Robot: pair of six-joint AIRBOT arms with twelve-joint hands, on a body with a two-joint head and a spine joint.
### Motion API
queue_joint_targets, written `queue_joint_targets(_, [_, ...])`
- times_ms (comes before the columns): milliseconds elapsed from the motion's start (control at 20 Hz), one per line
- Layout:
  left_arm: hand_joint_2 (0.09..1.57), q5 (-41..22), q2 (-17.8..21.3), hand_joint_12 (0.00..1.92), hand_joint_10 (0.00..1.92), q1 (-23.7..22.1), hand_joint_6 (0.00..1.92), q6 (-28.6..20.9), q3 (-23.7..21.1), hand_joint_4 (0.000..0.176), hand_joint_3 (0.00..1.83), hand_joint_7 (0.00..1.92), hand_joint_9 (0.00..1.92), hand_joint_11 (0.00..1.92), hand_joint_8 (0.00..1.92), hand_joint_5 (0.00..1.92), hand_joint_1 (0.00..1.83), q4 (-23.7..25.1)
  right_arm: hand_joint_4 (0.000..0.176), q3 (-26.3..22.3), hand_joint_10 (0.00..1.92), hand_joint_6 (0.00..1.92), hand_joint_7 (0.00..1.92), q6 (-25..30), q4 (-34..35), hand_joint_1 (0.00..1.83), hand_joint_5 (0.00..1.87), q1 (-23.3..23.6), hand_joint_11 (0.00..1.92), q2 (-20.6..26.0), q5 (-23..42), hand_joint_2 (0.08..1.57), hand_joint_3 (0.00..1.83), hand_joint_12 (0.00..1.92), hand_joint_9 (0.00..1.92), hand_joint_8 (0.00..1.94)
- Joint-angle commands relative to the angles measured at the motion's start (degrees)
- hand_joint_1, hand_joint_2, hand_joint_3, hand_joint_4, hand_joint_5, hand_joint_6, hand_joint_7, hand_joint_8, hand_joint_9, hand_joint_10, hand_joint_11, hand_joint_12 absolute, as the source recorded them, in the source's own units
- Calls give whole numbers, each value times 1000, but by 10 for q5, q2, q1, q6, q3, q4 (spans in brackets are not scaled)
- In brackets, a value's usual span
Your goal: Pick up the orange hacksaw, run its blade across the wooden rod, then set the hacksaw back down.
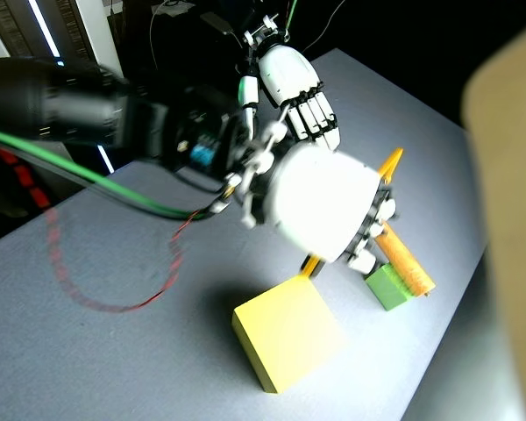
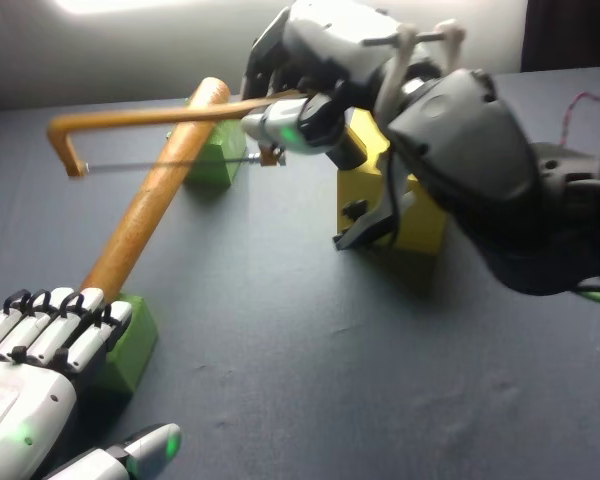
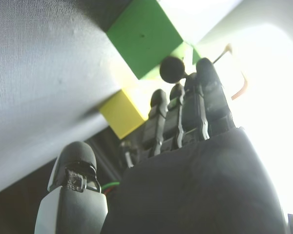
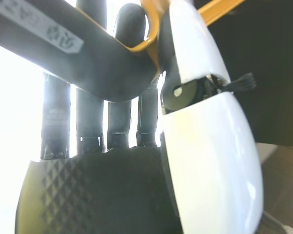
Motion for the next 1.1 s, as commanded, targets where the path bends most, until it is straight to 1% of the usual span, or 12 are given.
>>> queue_joint_targets(0, [1202, -10, -4, 314, 11, -5, 7, -1, 2, 0, 0, 129, 109, 0, 11, 121, 0, 18, 3, -6, 45, 925, 1113, 3, -33, 1231, 988, 4, 797, 6, 21, 1086, 0, 1081, 1256, 825])
queue_joint_targets(50, [1202, -10, -3, 364, 12, -6, 8, -1, 3, 0, 0, 148, 128, 0, 12, 137, 0, 18, 0, -9, 45, 922, 1116, 2, -32, 1232, 987, 3, 797, 8, 20, 1086, 0, 1082, 1257, 824])
queue_joint_targets(200, [1207, -3, -4, 346, 5, -12, 3, 1, 4, 0, 0, 128, 117, 0, 3, 129, 0, 18, 0, -3, 45, 947, 1116, 0, -32, 1231, 970, 1, 793, -7, 20, 1089, 1, 1080, 1259, 827])
queue_joint_targets(250, [1208, -2, -3, 383, 9, -12, 5, 1, 4, 0, 0, 142, 136, 0, 6, 146, 0, 18, 0, 5, 47, 911, 1128, 0, -32, 1235, 994, 1, 796, -22, 22, 1082, 0, 1095, 1266, 807])
queue_joint_targets(350, [1212, -2, -3, 332, 1, -12, 0, 1, 5, 0, 1, 119, 116, 0, 1, 124, 0, 18, 0, 22, 43, 920, 1127, -2, -33, 1234, 990, 1, 804, -47, 25, 1083, 0, 1078, 1265, 806])
queue_joint_targets(400, [1210, -2, -3, 413, 9, -13, 8, 1, 5, 0, 0, 155, 149, 0, 8, 162, 0, 18, 0, 28, 41, 933, 1131, -3, -33, 1234, 981, 2, 817, -56, 26, 1085, 0, 1049, 1272, 798])
queue_joint_targets(500, [1204, -2, -3, 368, 1, -13, 1, 0, 6, 0, 0, 138, 129, 0, 0, 141, 0, 18, 0, 38, 41, 930, 1134, -3, -33, 1235, 984, 3, 821, -74, 26, 1083, 0, 1045, 1274, 793])
queue_joint_targets(550, [1204, -2, -3, 342, 1, -13, 1, -1, 6, 0, 0, 132, 120, 0, 0, 143, 0, 18, 0, 38, 40, 913, 1137, -2, -33, 1236, 998, 4, 822, -78, 26, 1079, 0, 1051, 1278, 782])
queue_joint_targets(650, [1207, -2, -3, 416, 8, -13, 5, -1, 6, 0, 1, 149, 142, 0, 6, 156, 0, 18, 0, 34, 38, 921, 1151, 0, -33, 1239, 987, 7, 818, -76, 29, 1078, 0, 1050, 1275, 766])
queue_joint_targets(800, [1203, -1, -4, 456, 4, -14, 3, -2, 6, 0, 0, 159, 148, 0, 4, 167, 0, 18, 0, 2, 32, 937, 1135, 14, -33, 1236, 977, 17, 810, -42, 33, 1084, 1, 1037, 1269, 795])
queue_joint_targets(900, [1202, -1, -3, 403, 1, -14, 4, -2, 6, 0, 0, 151, 145, 0, 1, 156, 0, 18, 0, -44, 33, 945, 1139, 24, -32, 1237, 969, 26, 817, 5, 39, 1085, 0, 1041, 1274, 791])
queue_joint_targets(1050, [1208, -1, -3, 422, 3, -14, 0, -3, 6, 0, 2, 157, 158, 0, 1, 135, 0, 18, 0, -111, 26, 918, 1132, 47, -32, 1236, 987, 36, 805, 85, 40, 1082, 0, 1058, 1264, 802])
